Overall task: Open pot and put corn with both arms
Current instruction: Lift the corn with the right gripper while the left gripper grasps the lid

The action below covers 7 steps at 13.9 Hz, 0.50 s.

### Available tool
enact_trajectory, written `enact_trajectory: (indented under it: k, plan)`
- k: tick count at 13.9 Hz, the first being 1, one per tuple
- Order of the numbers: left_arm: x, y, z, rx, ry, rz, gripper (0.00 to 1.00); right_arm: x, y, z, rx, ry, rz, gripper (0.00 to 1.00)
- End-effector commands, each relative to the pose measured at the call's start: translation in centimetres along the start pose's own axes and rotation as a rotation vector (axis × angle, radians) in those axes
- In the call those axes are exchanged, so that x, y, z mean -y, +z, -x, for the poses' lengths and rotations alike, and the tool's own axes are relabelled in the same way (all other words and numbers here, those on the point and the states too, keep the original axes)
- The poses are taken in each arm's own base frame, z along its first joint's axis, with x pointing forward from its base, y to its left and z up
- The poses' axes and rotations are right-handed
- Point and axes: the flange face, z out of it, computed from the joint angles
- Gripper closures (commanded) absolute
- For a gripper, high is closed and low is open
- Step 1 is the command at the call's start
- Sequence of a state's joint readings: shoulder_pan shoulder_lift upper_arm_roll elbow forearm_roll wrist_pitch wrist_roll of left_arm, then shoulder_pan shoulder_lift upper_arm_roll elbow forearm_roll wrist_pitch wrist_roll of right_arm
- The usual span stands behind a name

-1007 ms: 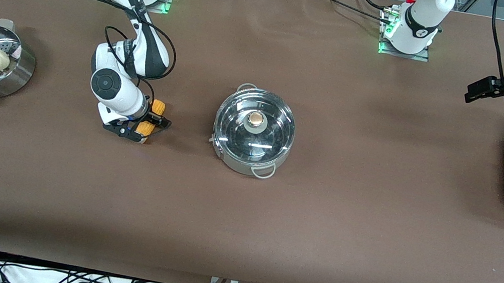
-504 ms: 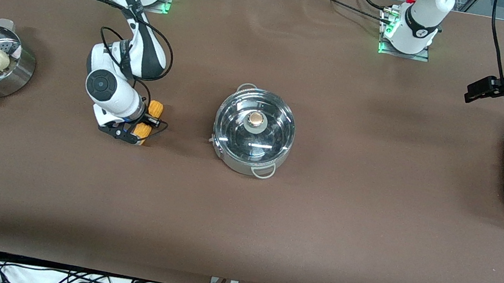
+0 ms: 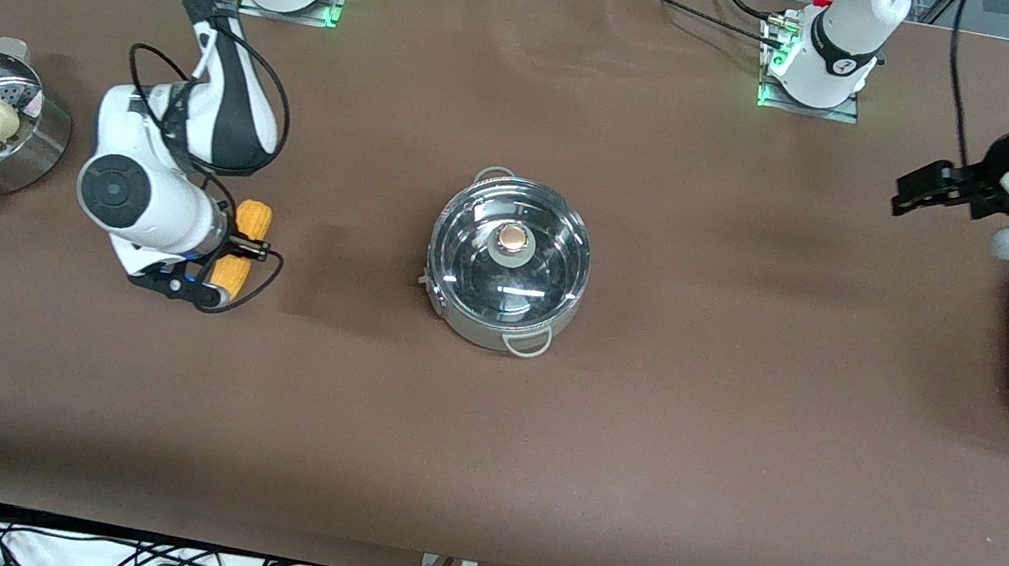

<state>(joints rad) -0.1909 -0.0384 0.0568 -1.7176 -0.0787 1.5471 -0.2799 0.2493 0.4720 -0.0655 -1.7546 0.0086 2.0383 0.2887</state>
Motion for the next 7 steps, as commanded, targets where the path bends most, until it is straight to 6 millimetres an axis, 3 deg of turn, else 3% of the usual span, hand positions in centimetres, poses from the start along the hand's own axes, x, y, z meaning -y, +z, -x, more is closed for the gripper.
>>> enact_trajectory:
  k: [1,3,4,7]
  plan:
    - [-5.6,0.6,-1.5,0.031,-0.014,0.043,0.01,-3.4,-0.9,-1.5,0.013,-0.068,-0.006,0.94]
    - [-11.2,3.2,-2.1,0.089,-0.07,0.068,0.01,-7.1,0.5,-2.4,0.035,-0.087,-0.017,0.94]
    - [-16.2,5.1,-1.1,0.11,-0.054,0.054,0.01,-8.2,1.7,-2.7,0.053,-0.086,-0.018,0.94]
    - [-26.6,8.0,0.1,0.105,-0.11,0.035,0.01,-8.5,3.1,-2.9,0.073,-0.083,-0.014,0.94]
